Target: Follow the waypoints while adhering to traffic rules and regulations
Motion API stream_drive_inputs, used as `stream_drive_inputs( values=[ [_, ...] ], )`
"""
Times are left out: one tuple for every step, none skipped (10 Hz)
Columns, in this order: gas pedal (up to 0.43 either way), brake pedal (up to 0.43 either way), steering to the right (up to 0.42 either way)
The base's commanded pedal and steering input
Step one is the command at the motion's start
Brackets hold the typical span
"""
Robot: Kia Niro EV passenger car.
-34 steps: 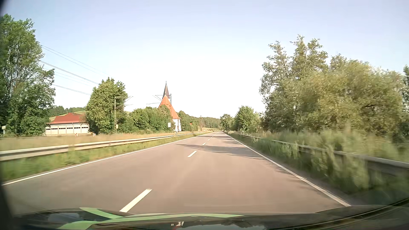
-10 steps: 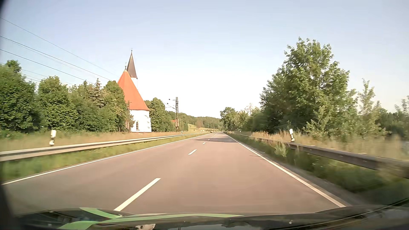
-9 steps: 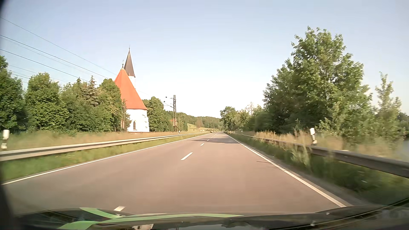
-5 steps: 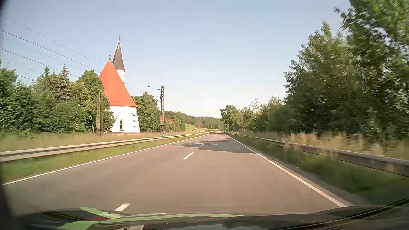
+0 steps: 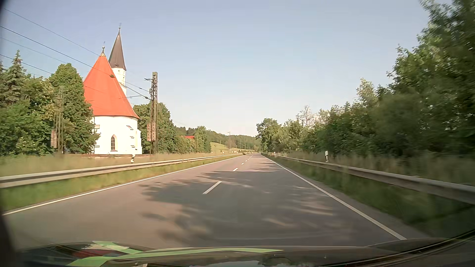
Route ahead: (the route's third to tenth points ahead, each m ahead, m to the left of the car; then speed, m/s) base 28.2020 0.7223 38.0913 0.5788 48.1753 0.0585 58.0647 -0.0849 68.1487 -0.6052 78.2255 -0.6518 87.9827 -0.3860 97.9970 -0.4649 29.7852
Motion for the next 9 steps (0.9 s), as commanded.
stream_drive_inputs(
  values=[
    [0.22, 0.0, -0.003],
    [0.248, 0.0, -0.003],
    [0.26, 0.0, -0.003],
    [0.268, 0.0, -0.003],
    [0.287, 0.0, -0.002],
    [0.287, 0.0, -0.002],
    [0.287, 0.0, -0.002],
    [0.287, 0.0, -0.002],
    [0.248, 0.0, -0.002]
  ],
)
